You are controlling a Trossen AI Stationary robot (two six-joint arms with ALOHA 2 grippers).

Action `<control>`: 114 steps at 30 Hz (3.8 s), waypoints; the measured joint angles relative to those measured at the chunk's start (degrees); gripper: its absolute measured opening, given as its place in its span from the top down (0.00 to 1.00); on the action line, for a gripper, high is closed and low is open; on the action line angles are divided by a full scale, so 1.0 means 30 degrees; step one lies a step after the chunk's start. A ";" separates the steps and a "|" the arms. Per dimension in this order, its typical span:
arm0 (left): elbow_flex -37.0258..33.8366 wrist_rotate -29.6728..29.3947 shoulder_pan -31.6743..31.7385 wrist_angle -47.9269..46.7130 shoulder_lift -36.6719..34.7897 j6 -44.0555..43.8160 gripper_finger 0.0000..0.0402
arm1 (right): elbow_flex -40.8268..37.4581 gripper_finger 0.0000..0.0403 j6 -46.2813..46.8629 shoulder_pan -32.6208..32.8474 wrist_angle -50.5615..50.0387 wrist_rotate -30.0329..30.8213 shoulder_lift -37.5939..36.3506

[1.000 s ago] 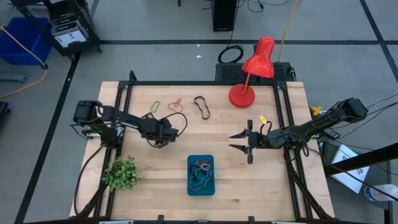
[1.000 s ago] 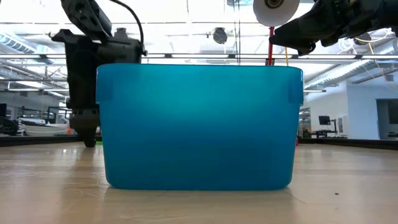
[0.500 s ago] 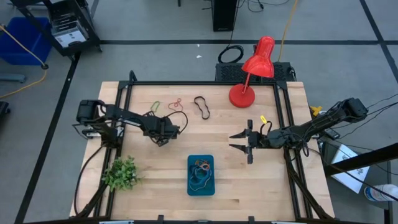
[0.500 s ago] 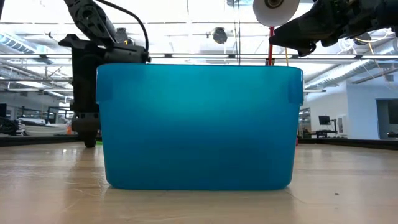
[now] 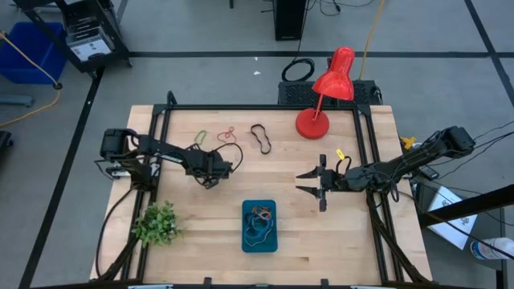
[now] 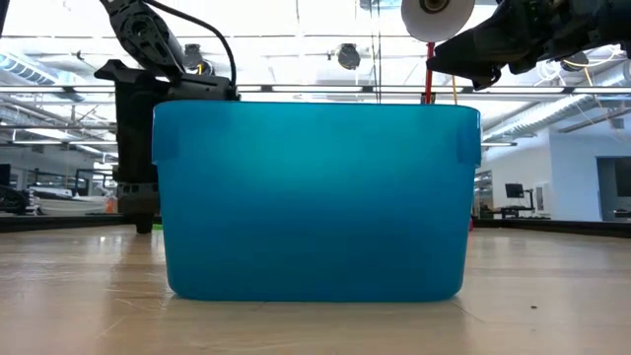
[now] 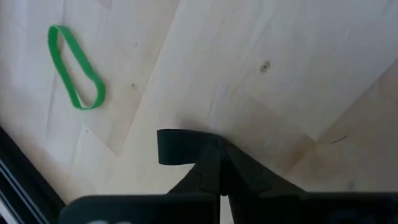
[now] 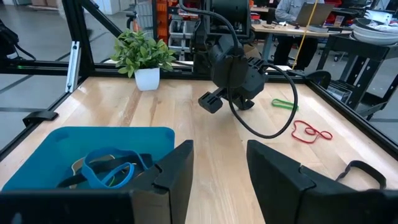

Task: Pick and place rubber bands into bin
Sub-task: Put the bottom black rubber band into the blue bin, then put the black rubber band into the blue bin

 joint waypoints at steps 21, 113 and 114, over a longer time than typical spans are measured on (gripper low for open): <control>0.0160 0.1311 -0.0058 -0.0238 -0.1391 0.0510 0.97 | -0.0007 0.64 0.0000 0.0007 -0.0050 -0.0050 0.0000; 0.8590 0.8304 -0.7067 0.7276 0.3164 0.7955 0.48 | -0.0007 0.64 -0.0350 0.0007 -0.0590 -0.0095 0.0029; 0.8590 0.8296 -0.7040 0.7283 0.3164 0.8039 0.45 | -0.0007 0.64 -0.0350 0.0007 -0.0590 -0.0094 0.0029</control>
